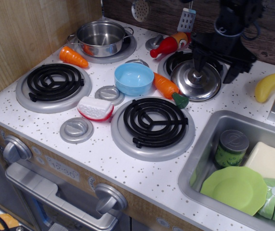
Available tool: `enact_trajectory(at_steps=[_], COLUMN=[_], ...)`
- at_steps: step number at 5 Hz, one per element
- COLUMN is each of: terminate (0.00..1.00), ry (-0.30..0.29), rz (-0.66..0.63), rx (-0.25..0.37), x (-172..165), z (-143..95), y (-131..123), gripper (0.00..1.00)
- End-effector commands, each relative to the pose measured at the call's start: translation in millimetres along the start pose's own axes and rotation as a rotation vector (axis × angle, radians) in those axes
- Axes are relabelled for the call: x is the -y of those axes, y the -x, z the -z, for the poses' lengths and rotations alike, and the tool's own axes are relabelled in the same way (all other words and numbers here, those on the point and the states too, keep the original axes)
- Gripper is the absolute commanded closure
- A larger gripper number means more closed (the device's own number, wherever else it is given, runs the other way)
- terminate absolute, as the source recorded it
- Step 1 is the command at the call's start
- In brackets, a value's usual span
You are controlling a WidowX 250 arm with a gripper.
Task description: Put lid on pot or pan
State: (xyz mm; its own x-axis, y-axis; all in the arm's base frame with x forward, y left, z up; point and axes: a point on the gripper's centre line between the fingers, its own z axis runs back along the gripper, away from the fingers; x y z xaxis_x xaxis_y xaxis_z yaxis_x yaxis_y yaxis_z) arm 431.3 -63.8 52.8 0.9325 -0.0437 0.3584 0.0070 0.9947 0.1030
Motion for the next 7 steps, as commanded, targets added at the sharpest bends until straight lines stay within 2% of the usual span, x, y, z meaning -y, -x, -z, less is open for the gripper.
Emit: enact_trajectory(at_steps=[1,3,4,5,6,7], terminate=[0.0,0.0,0.0,0.0,0.0,0.0], ry=[0.028,0.037,0.034,0.028,0.023,-0.013], rz=[0.011,0.007,-0.007,-0.023,-0.019,-0.02], rx=[0.066,0.109,0.109,0.109,0.108,0.124], x=[-14,-20,-20,-17,-18,-20], z=[-3,14,18,18,18,17], y=[-17,-16,-15,-8,-4,-4], gripper=[0.0,0.0,0.0,1.0,1.0,1.0])
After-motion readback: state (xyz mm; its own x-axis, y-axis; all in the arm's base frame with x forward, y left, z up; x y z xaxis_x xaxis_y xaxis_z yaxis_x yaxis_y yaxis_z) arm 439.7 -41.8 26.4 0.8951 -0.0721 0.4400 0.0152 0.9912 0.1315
